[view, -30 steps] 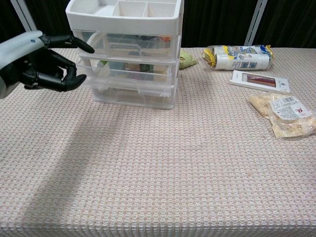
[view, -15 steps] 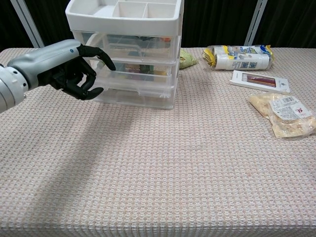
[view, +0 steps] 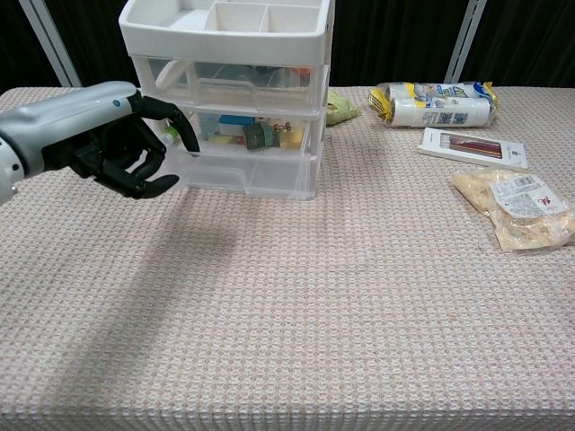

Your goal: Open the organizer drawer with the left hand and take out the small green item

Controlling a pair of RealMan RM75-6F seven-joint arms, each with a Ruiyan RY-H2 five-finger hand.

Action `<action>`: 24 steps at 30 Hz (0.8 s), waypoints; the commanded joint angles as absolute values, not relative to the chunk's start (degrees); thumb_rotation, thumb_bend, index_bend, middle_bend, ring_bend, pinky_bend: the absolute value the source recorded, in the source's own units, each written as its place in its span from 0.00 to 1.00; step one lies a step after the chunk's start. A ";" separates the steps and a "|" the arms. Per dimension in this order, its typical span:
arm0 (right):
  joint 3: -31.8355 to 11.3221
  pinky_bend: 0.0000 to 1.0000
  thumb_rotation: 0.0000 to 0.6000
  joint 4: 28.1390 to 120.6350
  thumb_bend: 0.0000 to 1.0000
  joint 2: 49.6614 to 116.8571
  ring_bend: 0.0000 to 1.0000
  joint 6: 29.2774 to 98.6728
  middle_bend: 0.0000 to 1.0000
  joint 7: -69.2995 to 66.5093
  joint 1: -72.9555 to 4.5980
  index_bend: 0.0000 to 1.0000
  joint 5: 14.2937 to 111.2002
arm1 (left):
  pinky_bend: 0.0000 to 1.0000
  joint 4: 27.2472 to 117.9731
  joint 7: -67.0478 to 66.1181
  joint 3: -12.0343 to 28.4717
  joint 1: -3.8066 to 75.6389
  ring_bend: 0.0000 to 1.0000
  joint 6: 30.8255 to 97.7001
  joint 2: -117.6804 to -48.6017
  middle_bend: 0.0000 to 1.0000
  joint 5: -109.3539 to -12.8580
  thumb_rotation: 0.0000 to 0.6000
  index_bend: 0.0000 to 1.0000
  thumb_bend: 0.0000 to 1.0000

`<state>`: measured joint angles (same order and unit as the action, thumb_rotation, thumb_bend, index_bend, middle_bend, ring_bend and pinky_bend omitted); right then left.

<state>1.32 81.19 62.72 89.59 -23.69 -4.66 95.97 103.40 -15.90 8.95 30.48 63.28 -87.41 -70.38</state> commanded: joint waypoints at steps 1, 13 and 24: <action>1.33 0.06 1.00 81.17 0.18 62.73 0.00 89.54 0.14 -23.65 -4.69 0.00 95.99 | 1.00 104.76 -15.36 7.68 29.73 0.90 64.34 -86.66 0.78 -71.85 1.00 0.40 0.37; 1.29 0.06 1.00 81.17 0.18 62.71 0.00 89.52 0.14 -23.69 -4.73 0.00 95.85 | 1.00 108.17 -15.13 4.67 28.67 0.89 64.62 -84.21 0.78 -73.29 1.00 0.40 0.37; 1.29 0.06 1.00 81.43 0.18 62.44 0.00 90.39 0.14 -23.47 -4.15 0.00 95.69 | 1.00 112.32 -13.62 4.43 28.49 0.88 64.83 -80.14 0.77 -74.68 1.00 0.30 0.33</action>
